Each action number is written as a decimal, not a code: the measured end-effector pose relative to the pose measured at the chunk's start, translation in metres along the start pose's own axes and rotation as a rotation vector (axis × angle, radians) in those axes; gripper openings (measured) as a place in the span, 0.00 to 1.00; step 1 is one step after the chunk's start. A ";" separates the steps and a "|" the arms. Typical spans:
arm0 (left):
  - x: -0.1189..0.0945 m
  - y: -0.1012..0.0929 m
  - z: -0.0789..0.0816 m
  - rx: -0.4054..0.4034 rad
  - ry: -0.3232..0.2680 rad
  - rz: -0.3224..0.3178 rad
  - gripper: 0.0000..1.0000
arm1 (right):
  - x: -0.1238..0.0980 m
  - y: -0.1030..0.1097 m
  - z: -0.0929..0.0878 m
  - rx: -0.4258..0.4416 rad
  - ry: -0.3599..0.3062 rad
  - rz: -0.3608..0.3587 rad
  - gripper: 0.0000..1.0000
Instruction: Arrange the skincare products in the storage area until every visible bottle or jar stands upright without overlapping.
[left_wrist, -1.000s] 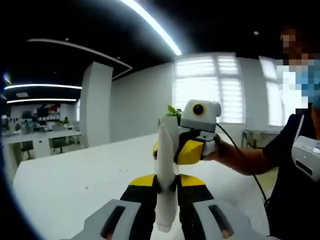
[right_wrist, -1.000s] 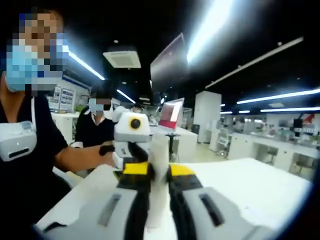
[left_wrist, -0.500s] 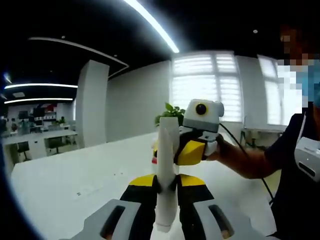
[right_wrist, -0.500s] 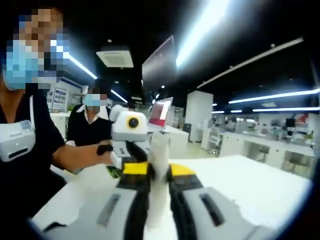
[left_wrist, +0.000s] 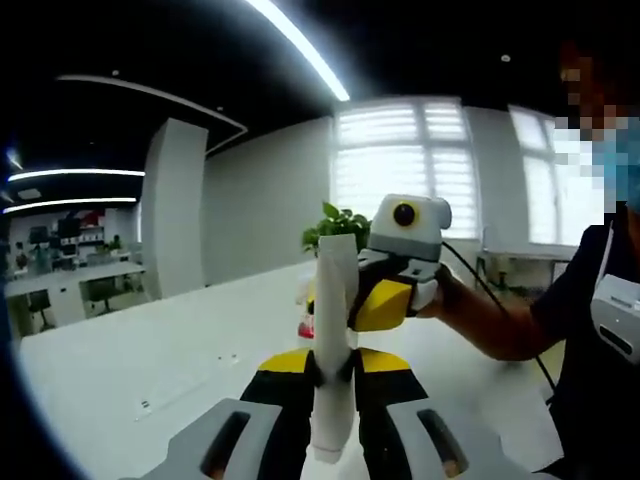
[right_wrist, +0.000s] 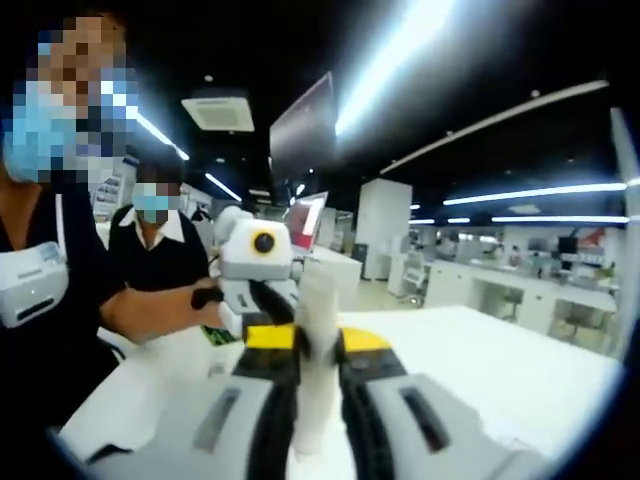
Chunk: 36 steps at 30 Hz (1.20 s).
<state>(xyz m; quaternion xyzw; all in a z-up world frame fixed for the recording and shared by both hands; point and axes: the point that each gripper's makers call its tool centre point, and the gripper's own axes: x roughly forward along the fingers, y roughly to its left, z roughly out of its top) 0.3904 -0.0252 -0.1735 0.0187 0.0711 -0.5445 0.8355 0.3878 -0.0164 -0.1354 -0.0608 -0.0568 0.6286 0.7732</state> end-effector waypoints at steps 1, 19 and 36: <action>0.002 0.000 0.000 0.000 0.001 -0.002 0.13 | -0.001 -0.001 0.000 -0.001 0.001 -0.003 0.12; 0.027 0.008 -0.009 0.004 0.026 -0.023 0.13 | -0.016 -0.019 -0.016 0.002 0.042 -0.040 0.13; 0.046 0.023 -0.020 0.004 0.057 -0.035 0.13 | -0.021 -0.040 -0.035 0.013 0.096 -0.069 0.14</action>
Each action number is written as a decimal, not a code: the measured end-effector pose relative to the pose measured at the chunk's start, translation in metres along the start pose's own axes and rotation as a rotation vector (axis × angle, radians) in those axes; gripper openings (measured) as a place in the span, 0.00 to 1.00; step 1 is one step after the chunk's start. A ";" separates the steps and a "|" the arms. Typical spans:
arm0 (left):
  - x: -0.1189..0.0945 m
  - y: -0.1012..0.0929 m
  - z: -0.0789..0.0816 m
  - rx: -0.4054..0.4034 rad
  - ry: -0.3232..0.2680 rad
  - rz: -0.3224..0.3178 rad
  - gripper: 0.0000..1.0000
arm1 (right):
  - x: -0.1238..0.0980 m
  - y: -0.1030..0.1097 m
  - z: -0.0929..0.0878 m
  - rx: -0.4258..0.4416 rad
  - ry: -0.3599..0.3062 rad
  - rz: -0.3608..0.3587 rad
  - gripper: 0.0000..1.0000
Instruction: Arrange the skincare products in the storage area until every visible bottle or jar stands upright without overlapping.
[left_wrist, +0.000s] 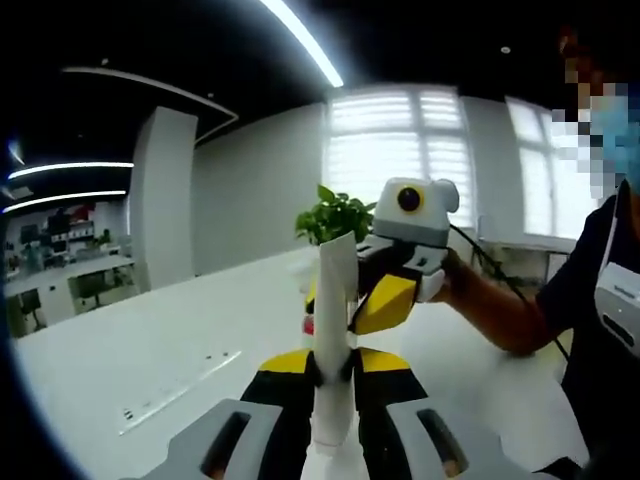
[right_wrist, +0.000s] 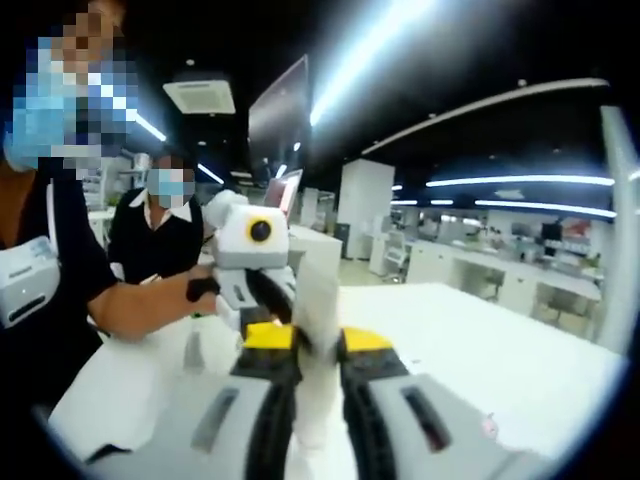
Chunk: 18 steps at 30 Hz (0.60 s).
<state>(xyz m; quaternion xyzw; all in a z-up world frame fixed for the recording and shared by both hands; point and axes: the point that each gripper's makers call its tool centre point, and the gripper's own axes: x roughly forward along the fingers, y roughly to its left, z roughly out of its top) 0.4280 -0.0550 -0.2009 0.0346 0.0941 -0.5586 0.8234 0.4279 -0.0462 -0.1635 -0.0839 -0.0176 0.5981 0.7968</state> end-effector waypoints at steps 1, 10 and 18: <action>0.000 0.001 0.000 -0.002 0.003 -0.001 0.13 | 0.000 0.000 -0.001 0.003 0.000 -0.001 0.14; 0.001 0.003 -0.006 -0.004 0.023 0.006 0.13 | 0.002 -0.001 -0.006 0.011 0.016 0.004 0.14; 0.003 0.007 -0.011 -0.001 0.040 0.013 0.13 | 0.005 -0.004 -0.013 0.027 0.032 0.000 0.14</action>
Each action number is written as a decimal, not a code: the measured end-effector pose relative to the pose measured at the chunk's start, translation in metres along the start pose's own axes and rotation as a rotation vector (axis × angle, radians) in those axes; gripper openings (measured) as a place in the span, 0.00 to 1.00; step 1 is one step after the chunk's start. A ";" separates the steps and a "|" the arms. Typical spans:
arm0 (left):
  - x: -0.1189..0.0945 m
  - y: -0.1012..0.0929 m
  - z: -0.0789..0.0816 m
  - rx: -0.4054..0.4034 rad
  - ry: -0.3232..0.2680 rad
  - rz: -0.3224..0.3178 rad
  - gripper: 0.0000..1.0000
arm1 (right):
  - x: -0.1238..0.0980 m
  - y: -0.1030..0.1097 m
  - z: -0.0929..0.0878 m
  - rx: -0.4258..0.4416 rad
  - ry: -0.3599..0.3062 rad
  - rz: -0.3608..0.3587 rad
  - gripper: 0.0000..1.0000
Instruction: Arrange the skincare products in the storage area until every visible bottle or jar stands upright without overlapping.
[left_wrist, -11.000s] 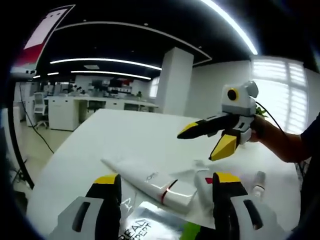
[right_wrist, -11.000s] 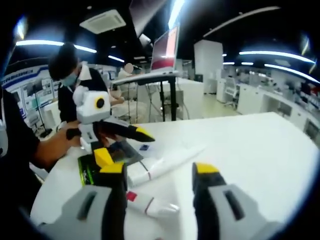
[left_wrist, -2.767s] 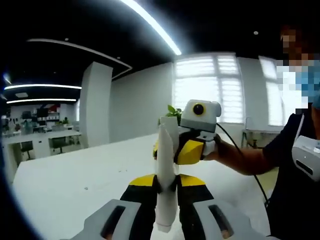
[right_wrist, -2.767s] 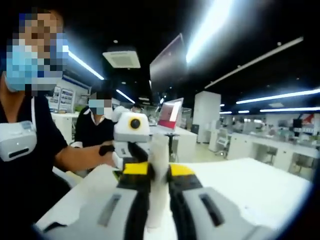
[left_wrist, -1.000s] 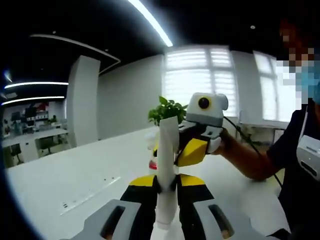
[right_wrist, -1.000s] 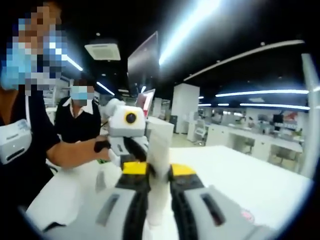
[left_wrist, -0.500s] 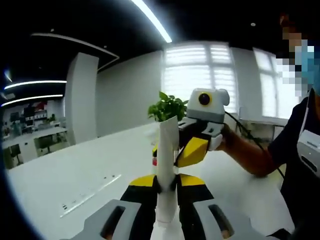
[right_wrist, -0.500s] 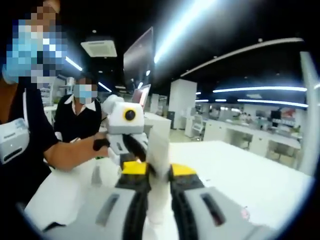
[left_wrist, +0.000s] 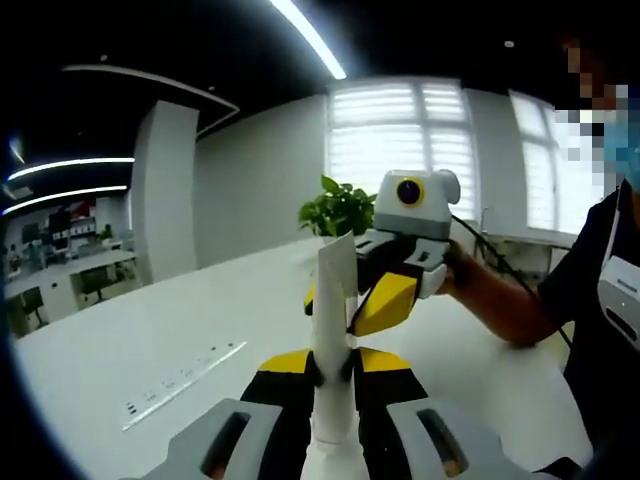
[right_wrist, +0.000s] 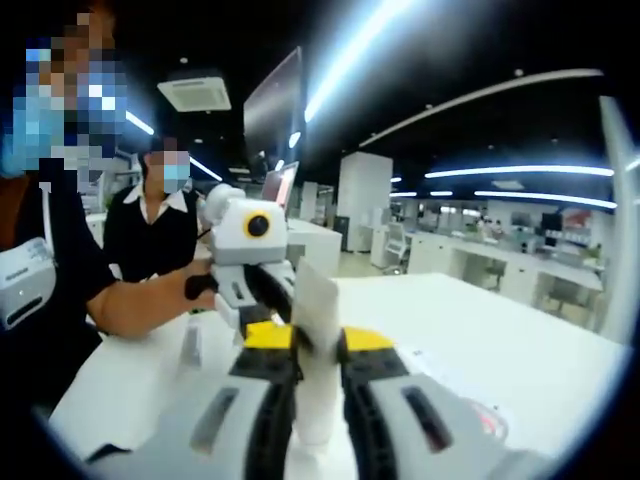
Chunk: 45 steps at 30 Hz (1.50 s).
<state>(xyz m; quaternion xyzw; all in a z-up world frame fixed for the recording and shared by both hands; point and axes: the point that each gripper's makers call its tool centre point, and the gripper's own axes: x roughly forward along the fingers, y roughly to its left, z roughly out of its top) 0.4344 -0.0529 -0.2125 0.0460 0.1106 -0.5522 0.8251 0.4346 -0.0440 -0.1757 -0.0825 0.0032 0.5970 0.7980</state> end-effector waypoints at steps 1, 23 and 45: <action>0.000 0.001 -0.001 0.001 0.003 0.003 0.13 | 0.000 0.000 -0.001 0.002 0.002 -0.001 0.14; 0.002 0.001 -0.008 -0.001 0.024 -0.009 0.13 | 0.002 0.003 -0.007 -0.016 0.072 -0.012 0.15; 0.002 0.004 -0.024 -0.012 0.068 -0.029 0.13 | 0.004 0.003 -0.024 -0.097 0.209 -0.047 0.17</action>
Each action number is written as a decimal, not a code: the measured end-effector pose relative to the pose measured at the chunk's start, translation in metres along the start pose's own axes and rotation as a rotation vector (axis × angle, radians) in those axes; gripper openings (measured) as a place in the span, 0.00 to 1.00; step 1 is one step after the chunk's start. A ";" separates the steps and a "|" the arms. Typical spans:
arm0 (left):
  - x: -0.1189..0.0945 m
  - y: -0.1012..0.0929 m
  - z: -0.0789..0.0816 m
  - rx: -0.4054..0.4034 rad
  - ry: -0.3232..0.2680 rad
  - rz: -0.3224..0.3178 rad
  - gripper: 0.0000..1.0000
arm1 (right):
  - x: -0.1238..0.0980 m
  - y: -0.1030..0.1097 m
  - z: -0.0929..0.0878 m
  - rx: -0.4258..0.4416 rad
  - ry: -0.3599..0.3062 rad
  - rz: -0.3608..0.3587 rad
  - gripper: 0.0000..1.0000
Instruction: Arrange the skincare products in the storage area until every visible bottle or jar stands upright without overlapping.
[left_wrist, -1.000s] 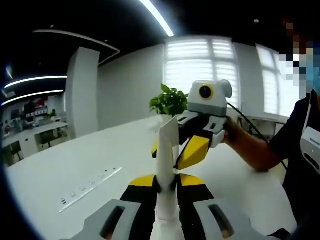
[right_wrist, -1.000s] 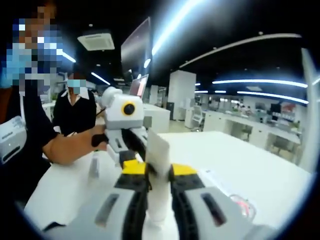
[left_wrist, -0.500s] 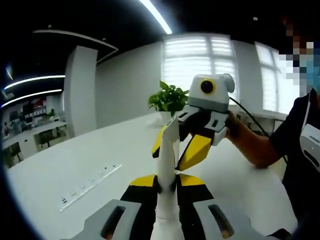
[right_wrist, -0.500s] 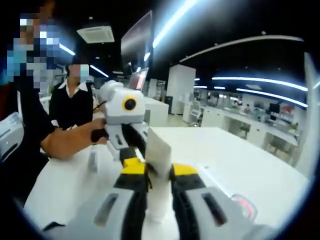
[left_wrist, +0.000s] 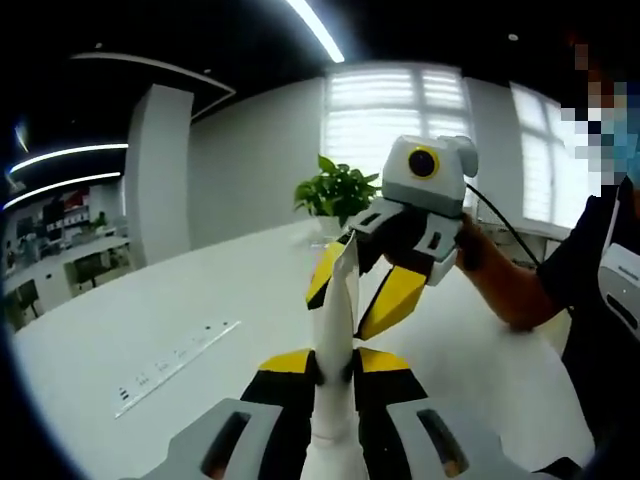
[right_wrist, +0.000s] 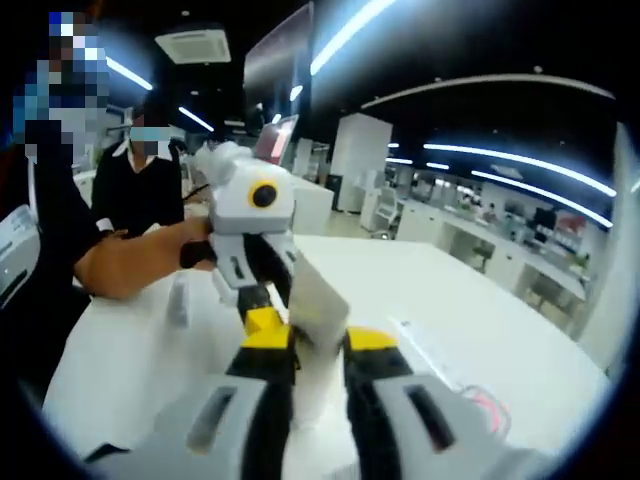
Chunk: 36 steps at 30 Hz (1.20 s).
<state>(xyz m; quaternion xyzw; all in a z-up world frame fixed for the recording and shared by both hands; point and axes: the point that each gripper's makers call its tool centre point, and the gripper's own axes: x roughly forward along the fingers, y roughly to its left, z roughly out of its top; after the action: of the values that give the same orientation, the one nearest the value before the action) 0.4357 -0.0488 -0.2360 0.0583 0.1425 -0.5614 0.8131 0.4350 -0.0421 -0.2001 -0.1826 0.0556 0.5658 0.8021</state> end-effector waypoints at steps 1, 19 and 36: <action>0.000 0.000 0.000 -0.001 -0.001 -0.001 0.13 | 0.000 0.000 0.000 -0.005 0.004 -0.004 0.17; 0.003 0.006 0.004 0.018 -0.044 0.020 0.19 | -0.013 -0.014 0.008 -0.078 0.036 -0.093 0.13; 0.006 0.006 0.010 0.042 -0.056 0.037 0.19 | -0.019 -0.019 0.012 -0.113 0.044 -0.120 0.13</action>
<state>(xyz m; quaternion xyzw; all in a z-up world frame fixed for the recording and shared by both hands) 0.4448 -0.0541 -0.2290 0.0624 0.1067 -0.5505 0.8257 0.4441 -0.0607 -0.1793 -0.2430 0.0302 0.5147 0.8216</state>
